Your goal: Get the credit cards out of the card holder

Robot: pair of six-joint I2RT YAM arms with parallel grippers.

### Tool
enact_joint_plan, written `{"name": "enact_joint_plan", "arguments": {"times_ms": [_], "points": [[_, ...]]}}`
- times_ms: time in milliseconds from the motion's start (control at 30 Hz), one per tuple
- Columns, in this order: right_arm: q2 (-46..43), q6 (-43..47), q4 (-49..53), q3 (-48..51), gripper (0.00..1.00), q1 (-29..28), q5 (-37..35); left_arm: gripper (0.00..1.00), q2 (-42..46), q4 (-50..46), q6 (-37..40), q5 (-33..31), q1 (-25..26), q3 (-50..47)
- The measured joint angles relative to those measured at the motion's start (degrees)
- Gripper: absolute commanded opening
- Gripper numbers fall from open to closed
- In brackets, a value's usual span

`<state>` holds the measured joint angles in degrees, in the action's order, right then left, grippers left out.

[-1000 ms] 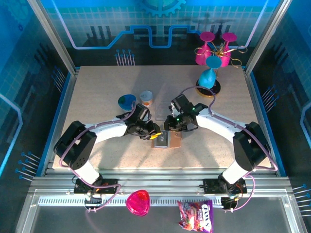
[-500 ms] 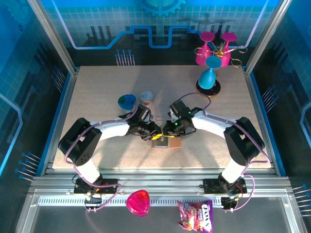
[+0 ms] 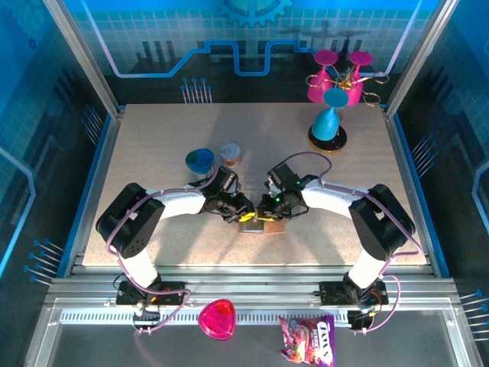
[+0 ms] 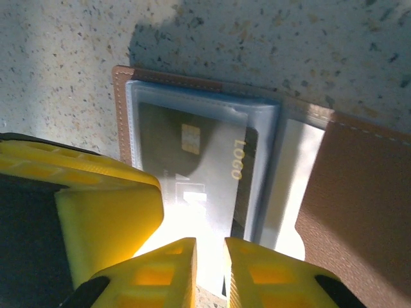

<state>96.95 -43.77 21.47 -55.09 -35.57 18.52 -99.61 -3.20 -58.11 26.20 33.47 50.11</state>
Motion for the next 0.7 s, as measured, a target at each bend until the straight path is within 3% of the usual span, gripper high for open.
{"name": "enact_joint_plan", "arguments": {"times_ms": [700], "points": [[1.2, -0.8, -2.9, 1.9, 0.32, 0.1, 0.4, 0.19, 0.0, -0.1, 0.0, -0.1, 0.0, -0.4]]}}
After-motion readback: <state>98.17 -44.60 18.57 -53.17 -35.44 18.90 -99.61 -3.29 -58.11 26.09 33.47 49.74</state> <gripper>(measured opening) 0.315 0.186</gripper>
